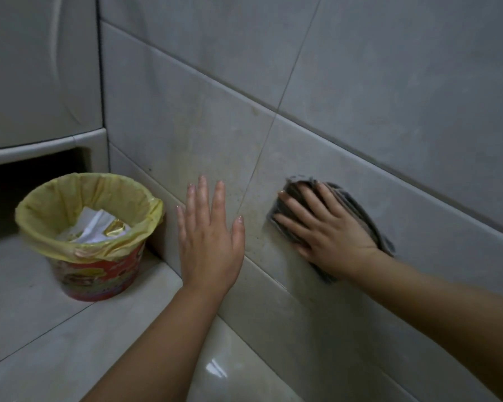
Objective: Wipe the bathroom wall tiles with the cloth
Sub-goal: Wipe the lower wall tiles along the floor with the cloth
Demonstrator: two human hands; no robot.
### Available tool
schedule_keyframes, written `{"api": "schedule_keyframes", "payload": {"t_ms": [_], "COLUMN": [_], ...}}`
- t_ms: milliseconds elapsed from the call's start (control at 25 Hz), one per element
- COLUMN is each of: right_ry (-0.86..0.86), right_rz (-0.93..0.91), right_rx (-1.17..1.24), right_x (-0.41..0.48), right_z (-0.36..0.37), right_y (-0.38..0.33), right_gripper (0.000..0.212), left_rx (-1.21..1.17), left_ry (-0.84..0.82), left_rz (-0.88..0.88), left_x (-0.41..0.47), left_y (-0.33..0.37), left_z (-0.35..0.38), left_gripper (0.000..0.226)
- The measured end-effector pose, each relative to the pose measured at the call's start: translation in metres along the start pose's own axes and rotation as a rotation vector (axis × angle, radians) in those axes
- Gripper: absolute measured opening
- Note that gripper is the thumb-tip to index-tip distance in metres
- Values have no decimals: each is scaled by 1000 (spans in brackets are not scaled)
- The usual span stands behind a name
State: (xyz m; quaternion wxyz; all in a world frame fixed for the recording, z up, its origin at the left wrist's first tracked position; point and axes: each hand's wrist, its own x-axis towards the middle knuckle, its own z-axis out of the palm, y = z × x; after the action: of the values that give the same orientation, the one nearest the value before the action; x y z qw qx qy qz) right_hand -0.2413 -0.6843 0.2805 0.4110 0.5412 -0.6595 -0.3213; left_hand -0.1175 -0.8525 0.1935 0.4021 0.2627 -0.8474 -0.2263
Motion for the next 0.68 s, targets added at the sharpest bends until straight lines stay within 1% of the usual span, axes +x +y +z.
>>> {"api": "schedule_keyframes", "payload": {"t_ms": [40,120,200,240,320,440,480,520,560,600,680], "right_ry": [41,94,53,39,-2,-127,-130,-93,-51,-29,-37], "right_rz": [18,129,258,297,263,73,26,-4,-1,45,197], "right_rx": [0,-44,-110,-133,-146,-77,-47,-19,-10,-16,-95], "right_x": [1,19,50,66,87,71,63,61,66,77,112], "right_z": [-6,-19,-20,-17,-6,13,13,9,2,-5,-14], "right_y": [10,36,51,46,17,-32,-35,-29,-16,-1,28], "right_gripper": [57,60,64,64,67,67,64,60,58,58,61], "left_rx": [14,39,49,47,45,46,52,55,54,53,57], "left_ry": [0,-6,-18,-18,-10,-16,-15,-10,-8,-7,-10], "left_rz": [4,8,-9,-13,-7,-11,-15,-15,-12,-9,-9], "left_x": [0,1,3,5,6,5,5,5,6,7,7], "left_y": [-7,-20,-27,-29,-32,-43,-47,-52,-54,-55,-57], "left_z": [-4,-9,-11,-12,-11,-11,-12,-13,-14,-15,-15], "left_gripper": [66,66,67,67,67,66,66,66,66,66,66]}}
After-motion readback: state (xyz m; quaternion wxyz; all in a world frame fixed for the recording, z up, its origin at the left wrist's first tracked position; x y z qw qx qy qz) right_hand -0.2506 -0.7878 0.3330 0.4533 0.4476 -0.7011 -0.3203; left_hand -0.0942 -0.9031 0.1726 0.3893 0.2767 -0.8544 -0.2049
